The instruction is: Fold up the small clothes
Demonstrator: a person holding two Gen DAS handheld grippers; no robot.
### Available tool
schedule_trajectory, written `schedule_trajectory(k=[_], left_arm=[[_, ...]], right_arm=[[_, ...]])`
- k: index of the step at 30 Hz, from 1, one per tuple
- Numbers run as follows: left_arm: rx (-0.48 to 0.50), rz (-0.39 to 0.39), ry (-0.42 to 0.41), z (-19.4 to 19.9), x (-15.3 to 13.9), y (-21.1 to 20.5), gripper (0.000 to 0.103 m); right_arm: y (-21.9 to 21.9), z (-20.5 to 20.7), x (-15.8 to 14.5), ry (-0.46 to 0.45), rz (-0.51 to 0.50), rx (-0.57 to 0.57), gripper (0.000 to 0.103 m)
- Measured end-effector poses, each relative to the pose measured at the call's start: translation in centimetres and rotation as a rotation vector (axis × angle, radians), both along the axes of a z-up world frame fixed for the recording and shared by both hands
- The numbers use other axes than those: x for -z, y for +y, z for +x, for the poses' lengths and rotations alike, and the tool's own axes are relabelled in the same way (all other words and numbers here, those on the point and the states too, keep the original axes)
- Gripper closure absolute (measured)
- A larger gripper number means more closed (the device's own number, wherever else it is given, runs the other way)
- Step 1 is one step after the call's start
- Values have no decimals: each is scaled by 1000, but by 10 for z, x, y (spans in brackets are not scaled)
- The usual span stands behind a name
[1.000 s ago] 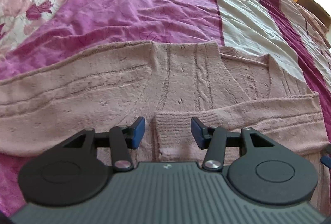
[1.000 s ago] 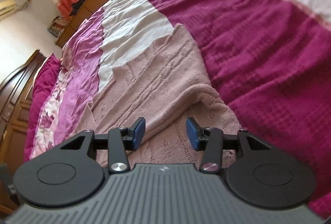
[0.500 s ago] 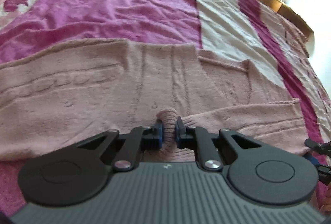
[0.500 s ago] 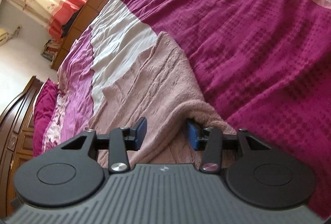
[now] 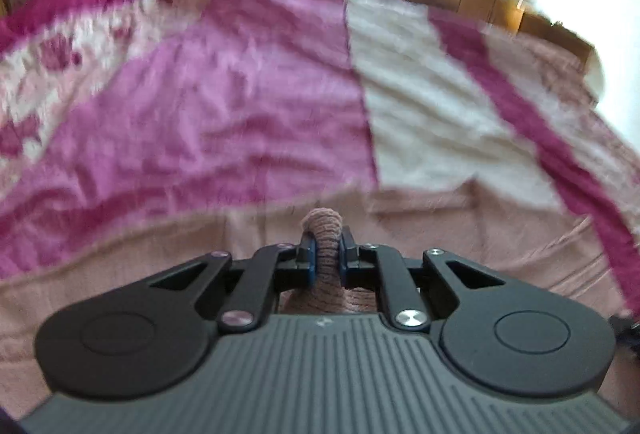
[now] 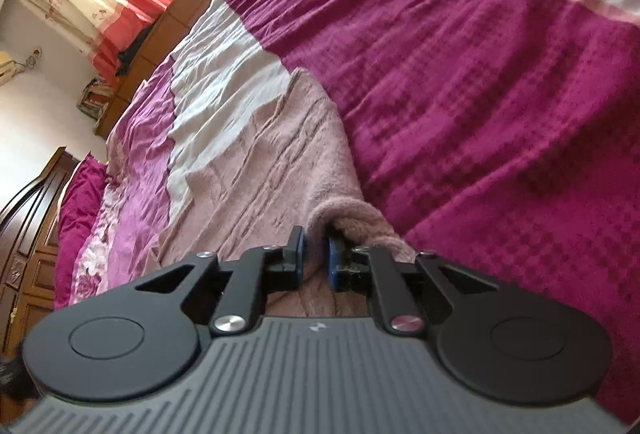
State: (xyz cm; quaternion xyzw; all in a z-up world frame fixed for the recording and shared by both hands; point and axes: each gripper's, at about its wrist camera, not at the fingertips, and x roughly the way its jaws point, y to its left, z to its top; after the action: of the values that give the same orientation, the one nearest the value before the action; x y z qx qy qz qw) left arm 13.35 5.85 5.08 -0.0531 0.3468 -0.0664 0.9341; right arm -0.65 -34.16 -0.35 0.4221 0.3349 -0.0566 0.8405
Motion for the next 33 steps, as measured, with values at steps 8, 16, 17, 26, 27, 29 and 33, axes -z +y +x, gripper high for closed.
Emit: schedule_trajectory(k=[8, 16, 17, 26, 27, 29, 33], left_arm=[[-23, -2, 72, 2, 29, 8, 89], [-15, -20, 19, -10, 18, 8, 89], [-15, -22, 9, -13, 16, 9, 89], [11, -24, -37, -24, 6, 7, 90], [11, -23, -37, -24, 6, 7, 90], [12, -23, -38, -25, 6, 6, 90], [16, -25, -59, -28, 3, 8, 90]], right_arm=[[14, 24, -52, -16, -157, -126, 62], [23, 123, -45, 85, -76, -114, 58], [25, 134, -43, 107, -66, -96, 58], [56, 189, -30, 286, -204, -95, 63], [59, 190, -30, 298, -236, -99, 74], [62, 189, -31, 303, -290, -108, 95], [48, 174, -40, 190, -241, -100, 103]])
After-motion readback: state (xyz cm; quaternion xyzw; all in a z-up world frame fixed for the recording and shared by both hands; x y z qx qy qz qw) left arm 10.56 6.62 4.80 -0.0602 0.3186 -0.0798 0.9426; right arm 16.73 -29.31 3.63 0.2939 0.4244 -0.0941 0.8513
